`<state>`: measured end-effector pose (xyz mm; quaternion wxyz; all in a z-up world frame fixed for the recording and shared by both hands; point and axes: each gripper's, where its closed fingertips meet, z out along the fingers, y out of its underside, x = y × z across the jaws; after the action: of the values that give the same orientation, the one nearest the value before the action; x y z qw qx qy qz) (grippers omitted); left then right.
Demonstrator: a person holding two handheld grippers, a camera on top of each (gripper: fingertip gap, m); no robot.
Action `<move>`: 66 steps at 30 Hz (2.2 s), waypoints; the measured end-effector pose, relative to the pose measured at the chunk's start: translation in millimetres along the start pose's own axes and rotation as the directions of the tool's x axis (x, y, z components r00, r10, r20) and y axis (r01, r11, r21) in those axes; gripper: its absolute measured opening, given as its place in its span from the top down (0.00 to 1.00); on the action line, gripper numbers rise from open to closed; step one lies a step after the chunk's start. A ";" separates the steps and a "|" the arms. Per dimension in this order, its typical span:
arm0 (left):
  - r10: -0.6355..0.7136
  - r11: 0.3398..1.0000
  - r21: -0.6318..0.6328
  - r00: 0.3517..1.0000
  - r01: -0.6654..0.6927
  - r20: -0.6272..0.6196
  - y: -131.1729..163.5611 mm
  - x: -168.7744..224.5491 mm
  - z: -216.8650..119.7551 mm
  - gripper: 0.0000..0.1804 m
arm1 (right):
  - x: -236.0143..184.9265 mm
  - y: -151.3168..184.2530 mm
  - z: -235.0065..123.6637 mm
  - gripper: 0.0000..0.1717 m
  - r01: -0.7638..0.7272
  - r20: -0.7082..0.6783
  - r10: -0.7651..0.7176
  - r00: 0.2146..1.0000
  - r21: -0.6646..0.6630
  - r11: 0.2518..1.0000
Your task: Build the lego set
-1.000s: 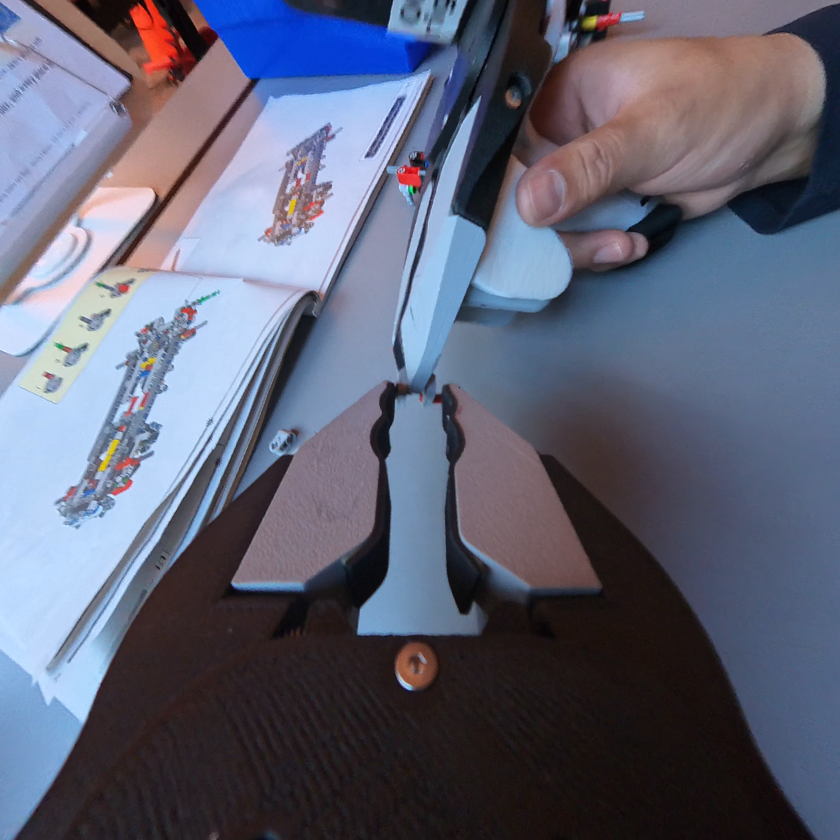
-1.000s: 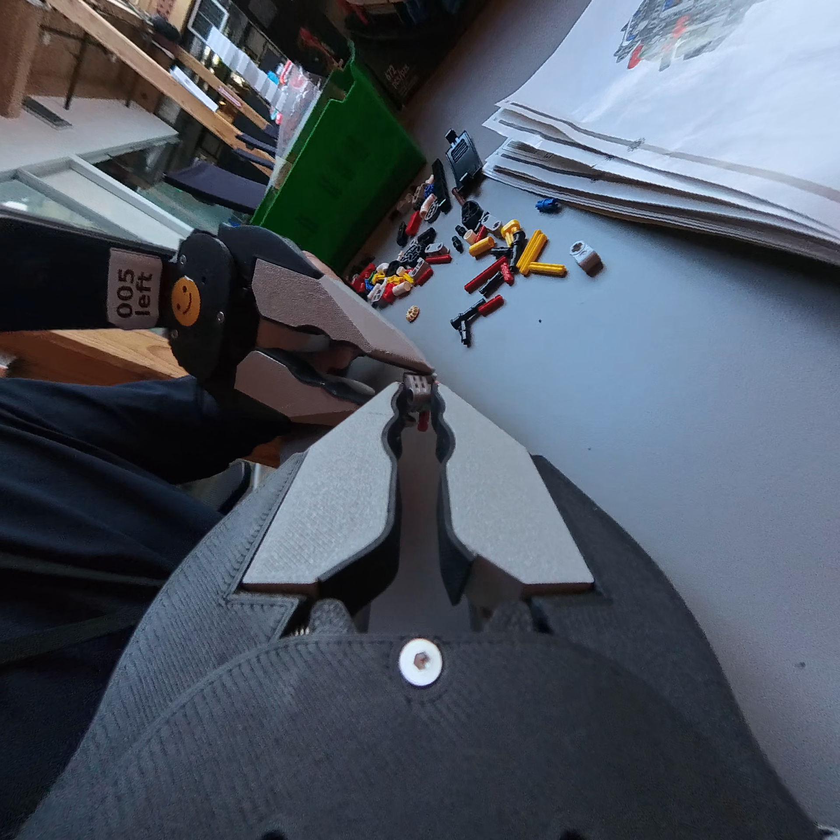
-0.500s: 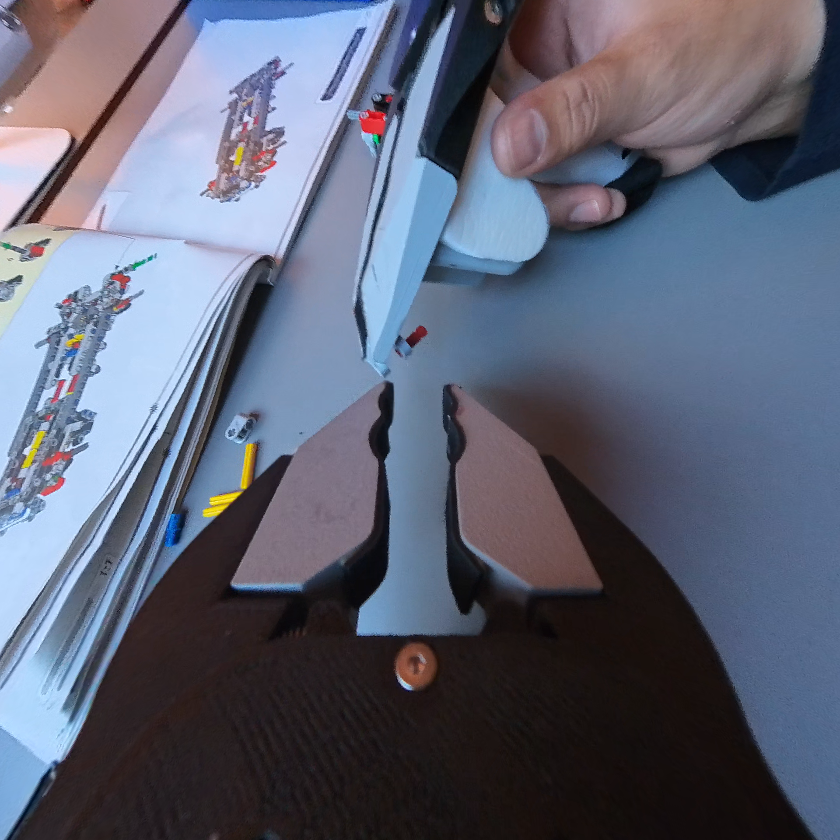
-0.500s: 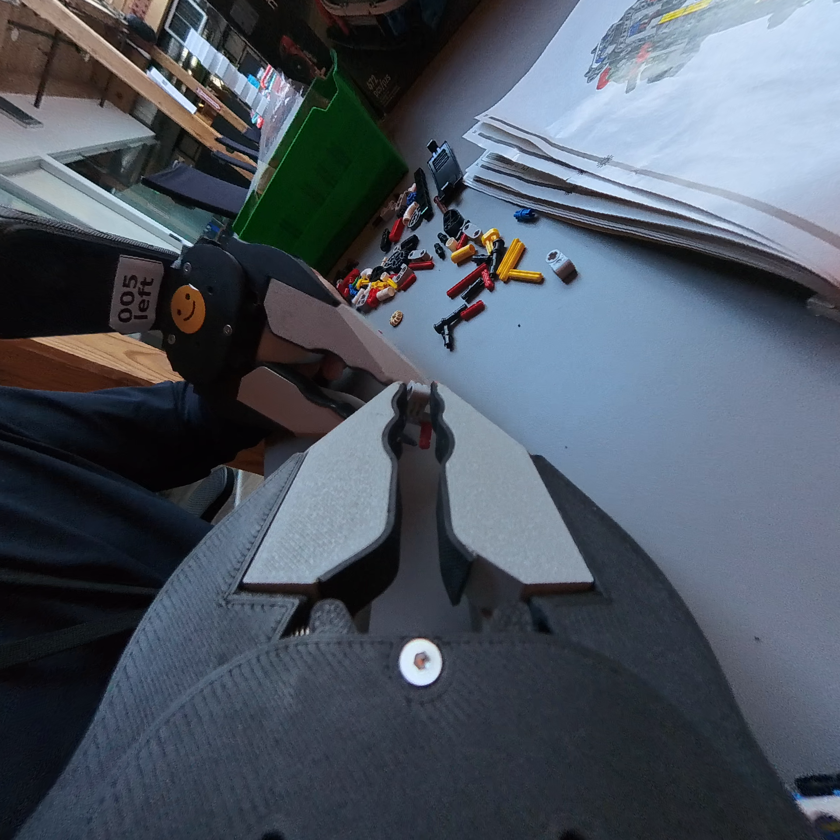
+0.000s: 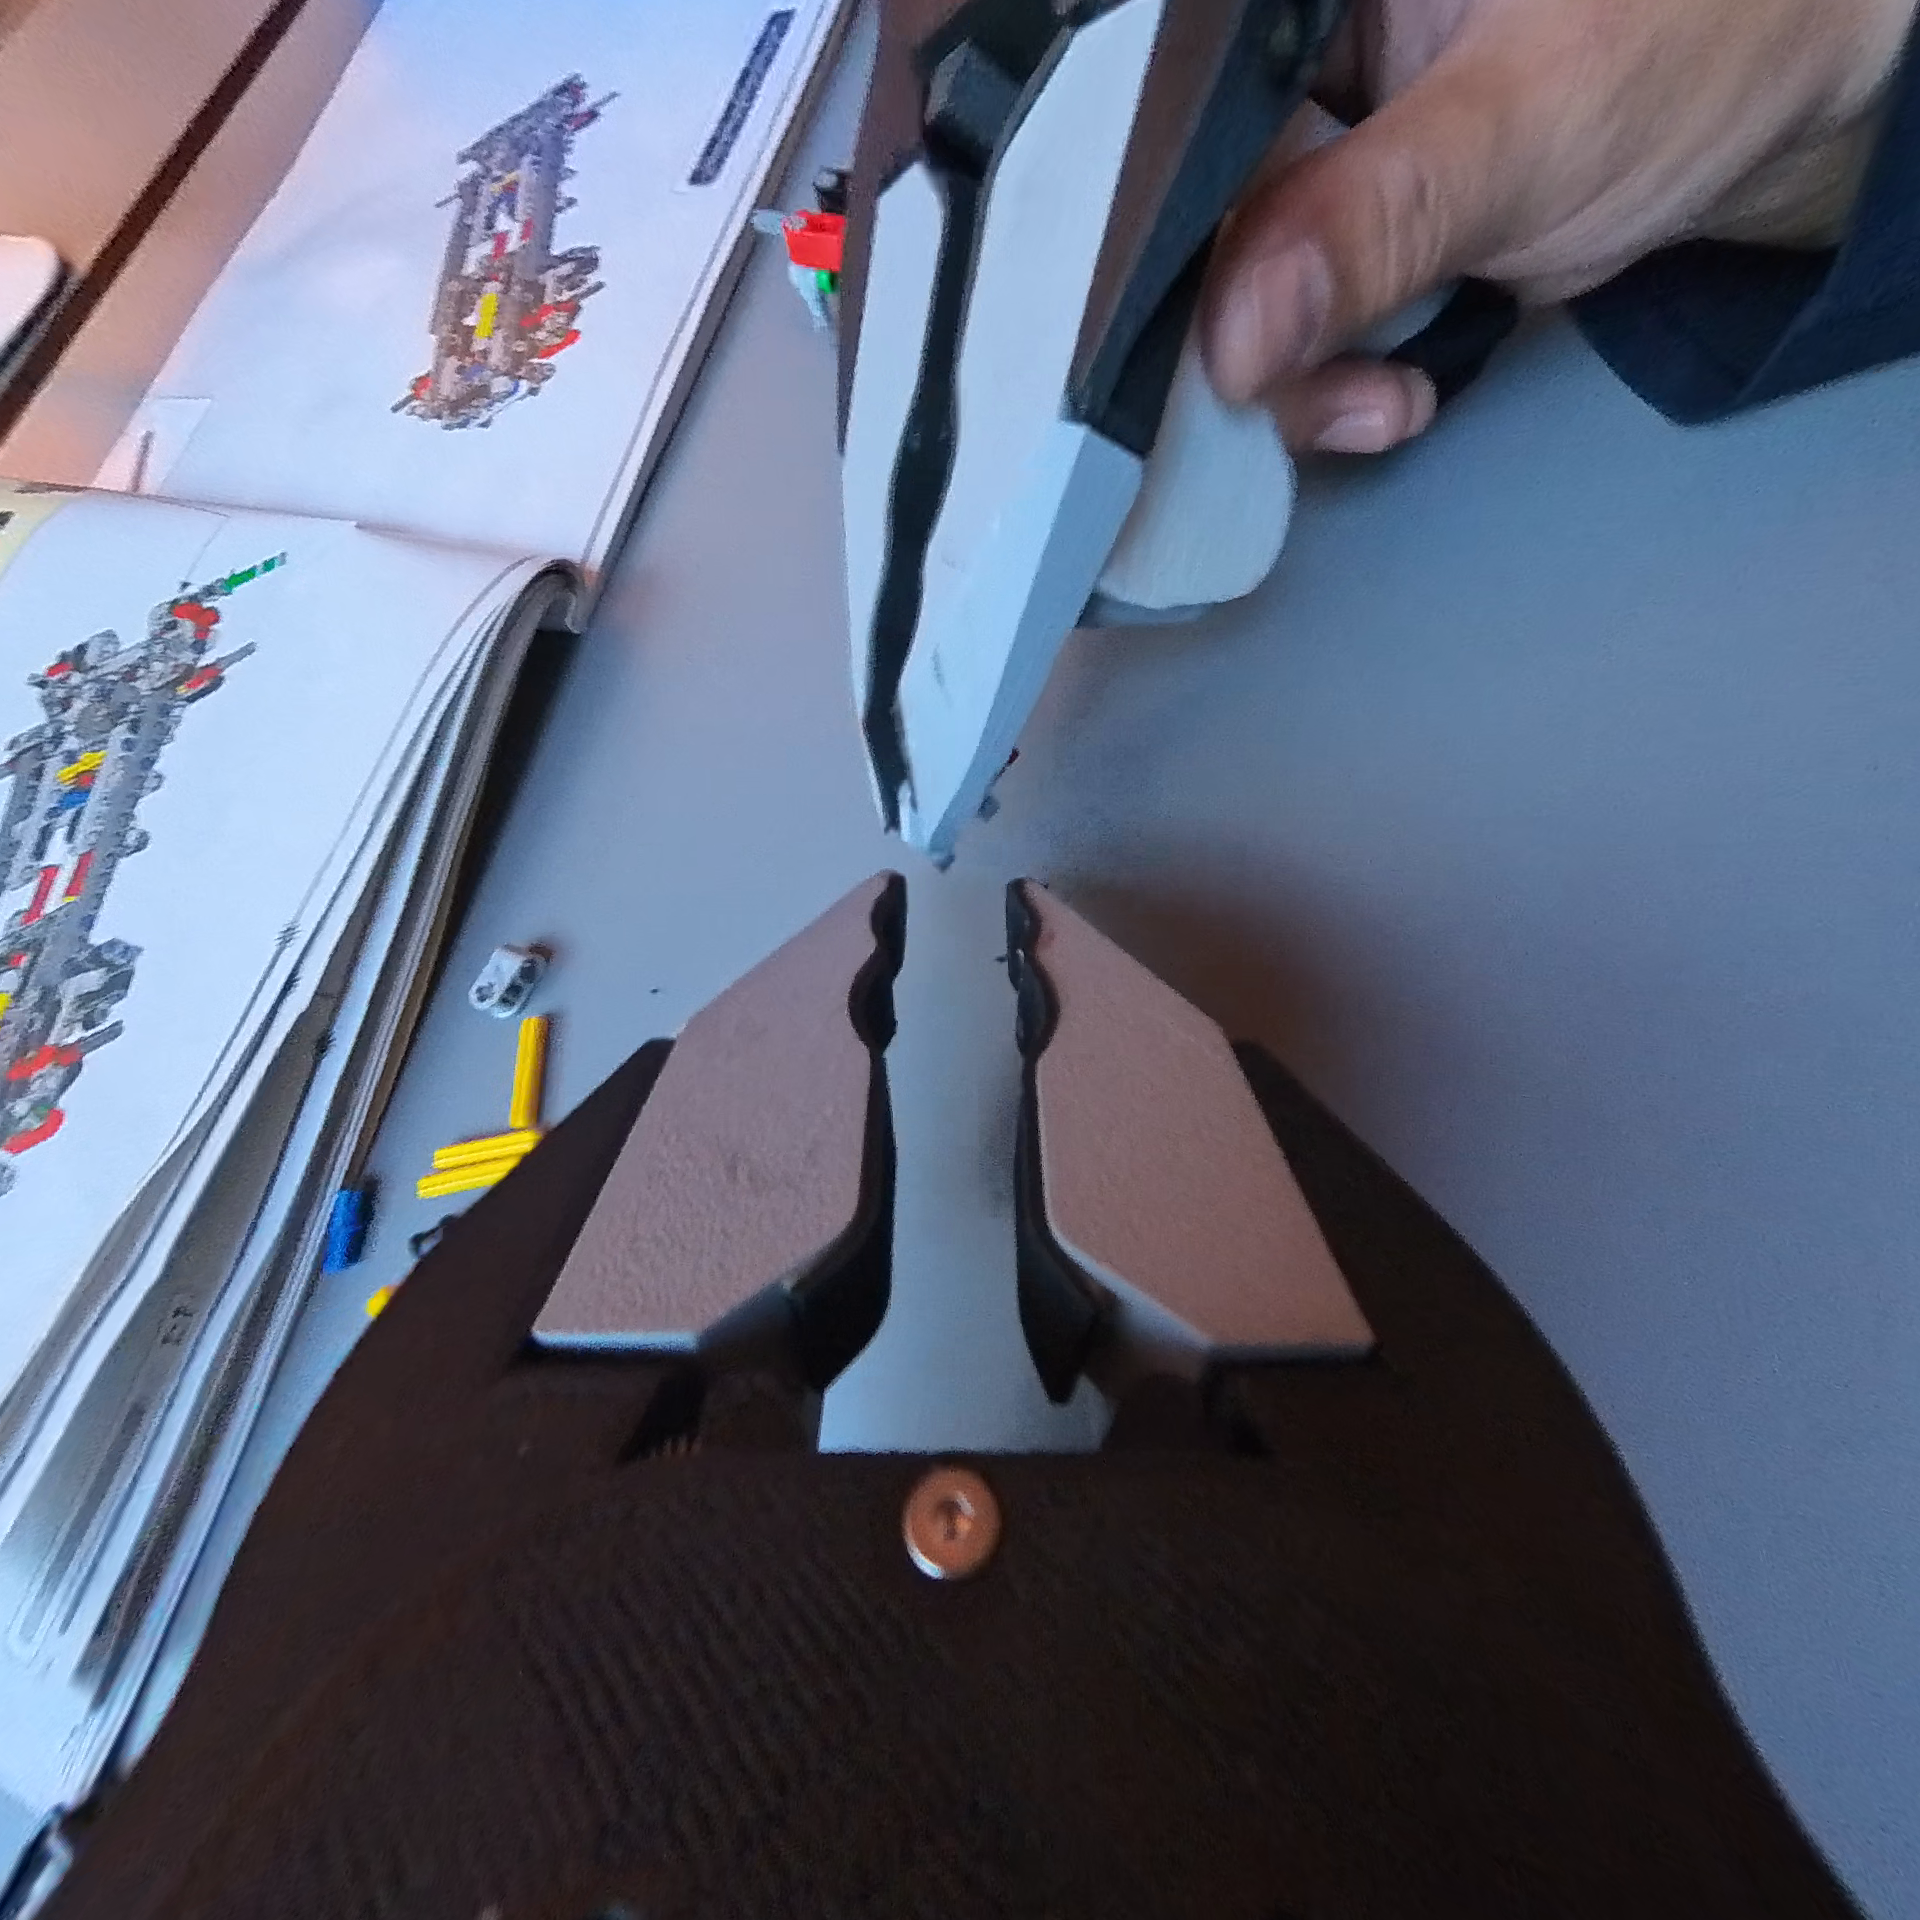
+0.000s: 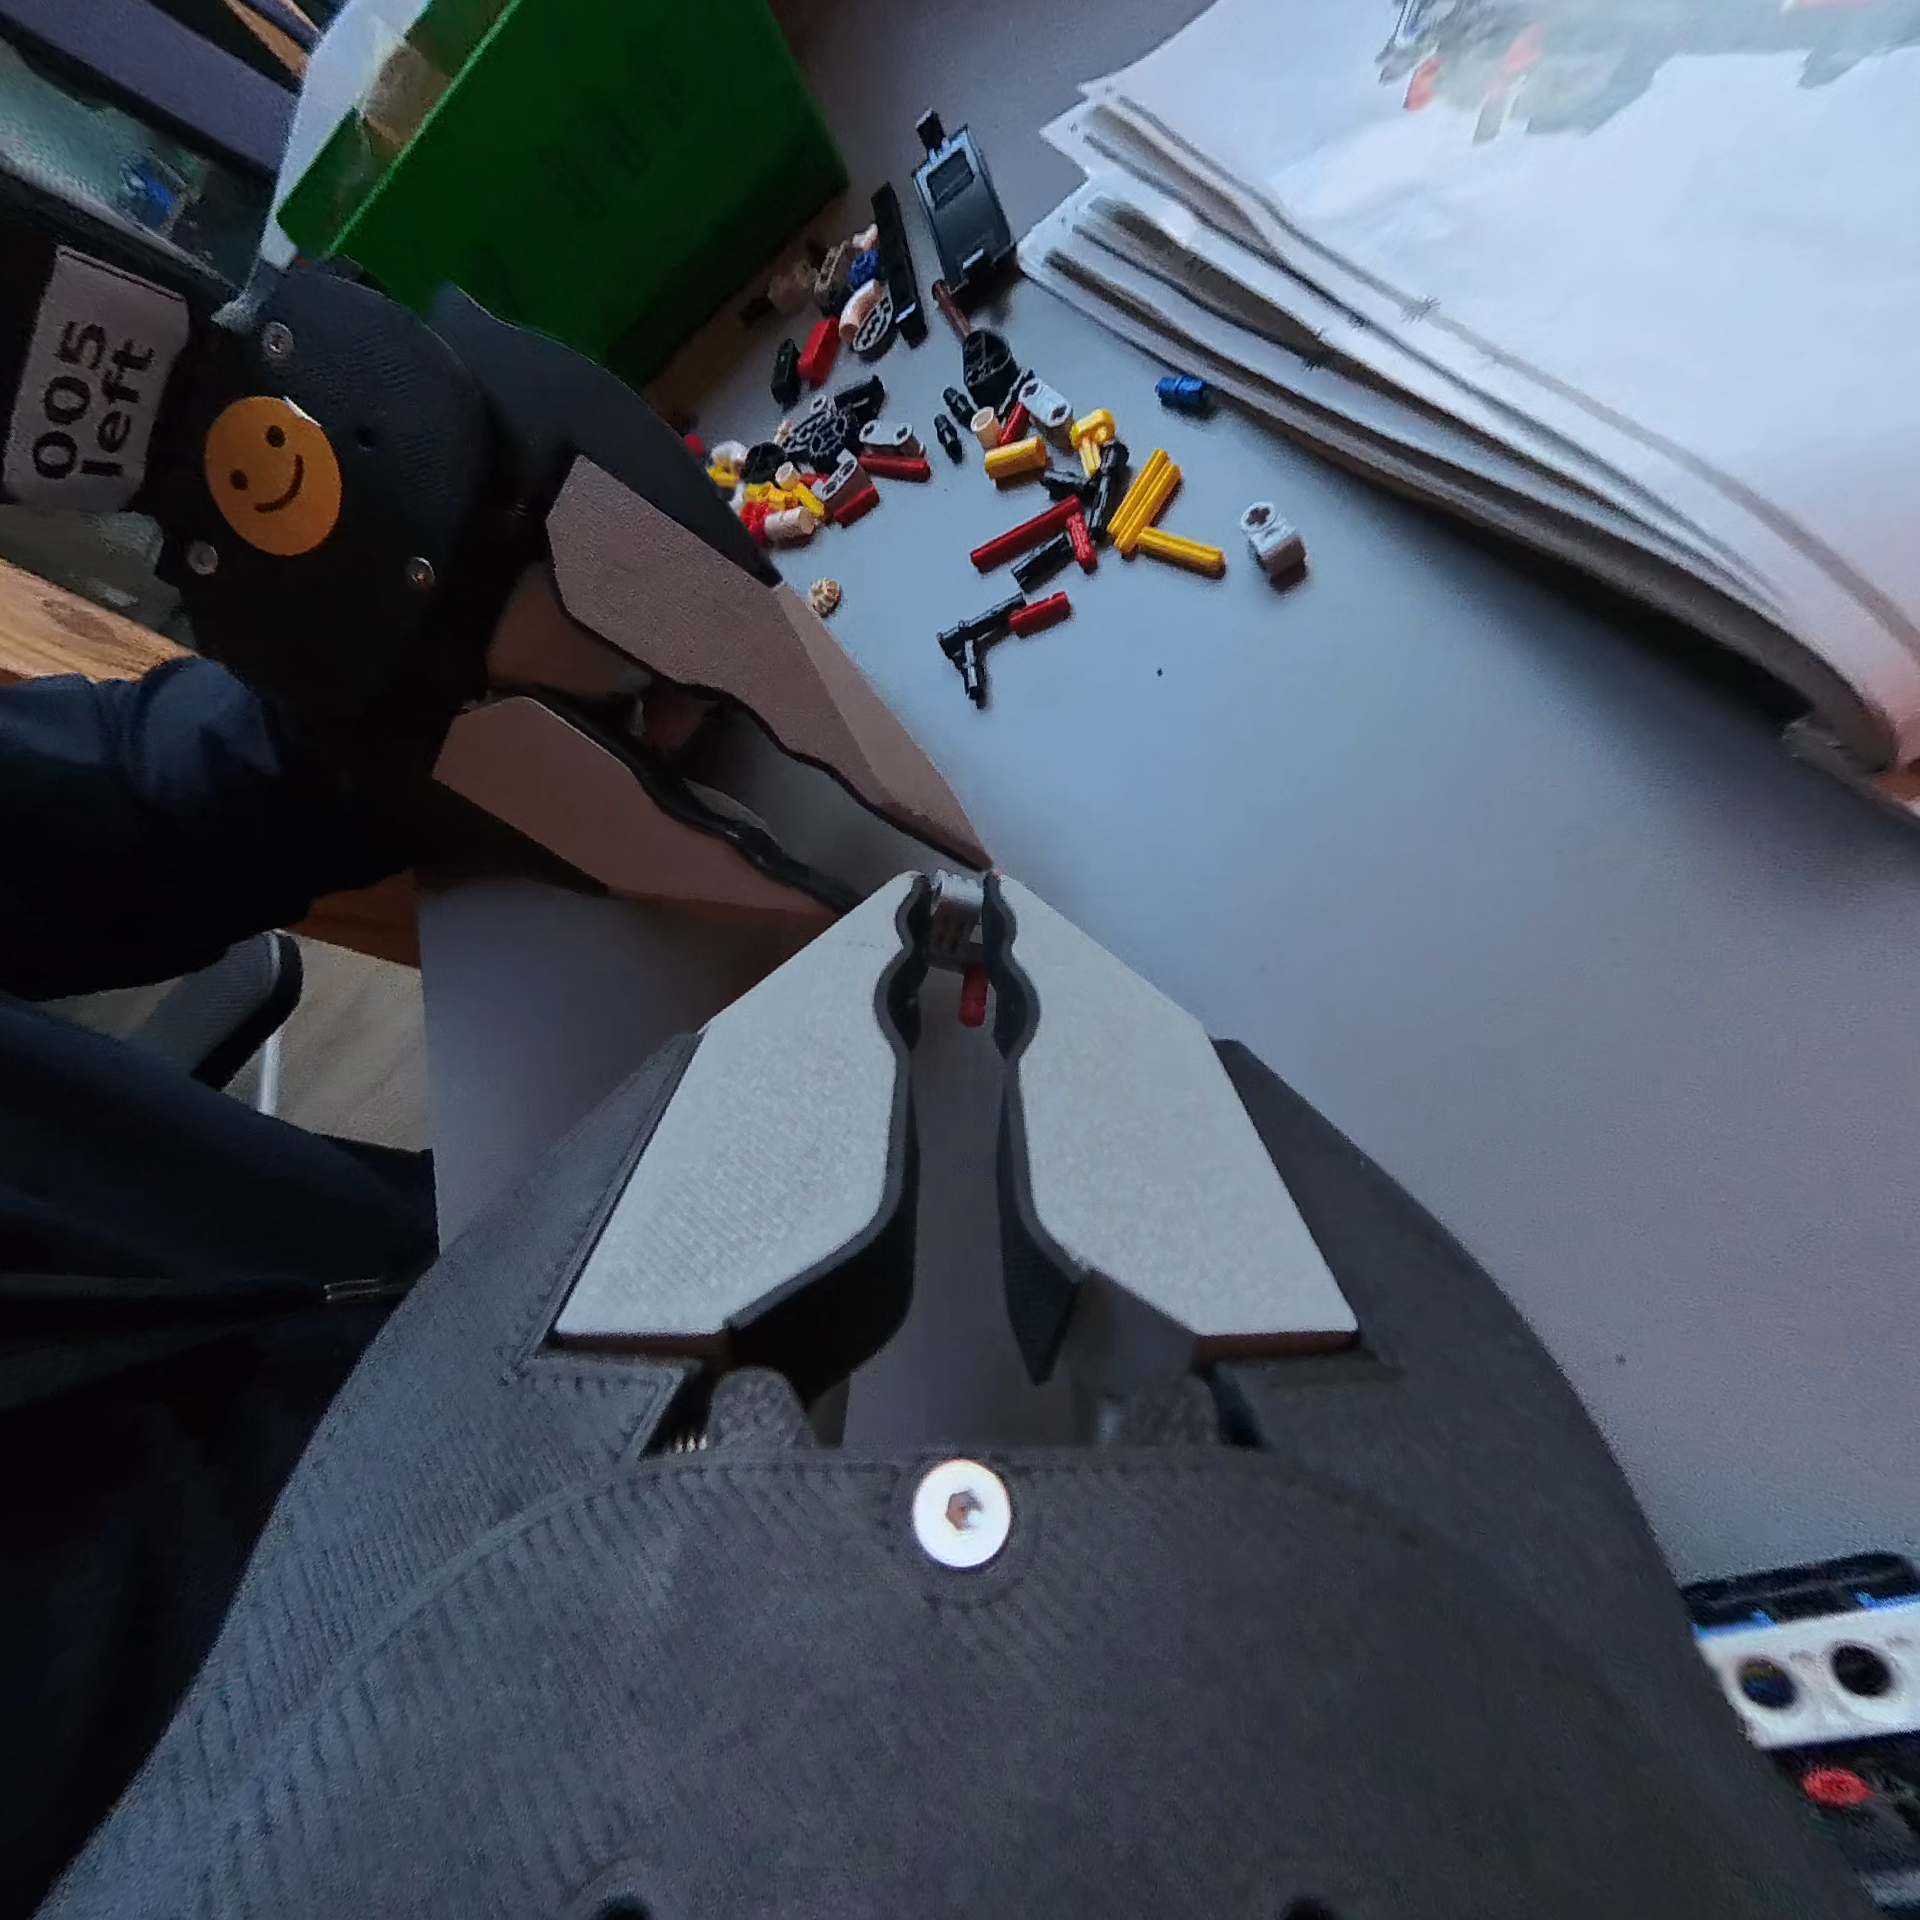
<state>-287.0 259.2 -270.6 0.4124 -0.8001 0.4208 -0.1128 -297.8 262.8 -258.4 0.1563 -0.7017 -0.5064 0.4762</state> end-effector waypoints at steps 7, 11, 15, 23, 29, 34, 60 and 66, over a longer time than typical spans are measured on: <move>0.049 0.997 -0.067 0.999 -0.048 0.014 4.6 5.5 10.4 0.85 | 7.3 3.0 3.7 0.97 -0.003 -0.034 0.002 0.999 -0.045 0.999; -0.044 0.997 -0.067 0.998 0.040 -0.048 7.0 8.9 10.4 0.89 | 9.2 4.6 6.4 0.97 -0.033 -0.027 0.032 0.999 -0.043 0.998; -0.038 0.997 -0.066 0.997 0.034 -0.070 5.8 13.6 11.3 0.92 | 12.2 6.1 6.7 0.97 0.019 -0.087 -0.025 0.996 -0.062 0.998; 0.004 0.994 -0.107 0.999 -0.009 -0.041 13.1 8.4 4.5 0.95 | 16.2 2.4 3.1 0.90 0.036 -0.099 -0.040 0.994 -0.049 0.998; -0.004 0.993 -0.121 0.999 0.008 0.033 21.1 -11.0 -2.3 0.91 | 9.8 -2.2 -20.4 0.86 0.121 -0.094 -0.119 0.988 0.020 0.992; 0.011 0.994 -0.106 1.000 -0.009 0.021 13.8 -5.4 5.1 0.90 | 18.9 23.6 -30.2 0.87 0.159 -0.173 -0.169 0.970 -0.070 0.985; 0.018 0.995 -0.095 0.998 -0.024 -0.059 4.0 8.5 14.1 0.90 | 18.5 22.0 -32.9 1.00 0.206 -0.258 -0.351 0.900 -0.458 0.865; -0.013 0.999 -0.036 0.992 0.009 -0.122 -8.1 18.0 12.5 0.87 | 5.4 21.8 -35.0 1.00 0.158 -0.253 -0.343 0.905 -0.548 0.821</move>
<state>-264.5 255.0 -275.4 0.3712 -0.8011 0.4427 -0.1562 -256.3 267.1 -259.1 0.1101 -0.7150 -0.6693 0.1695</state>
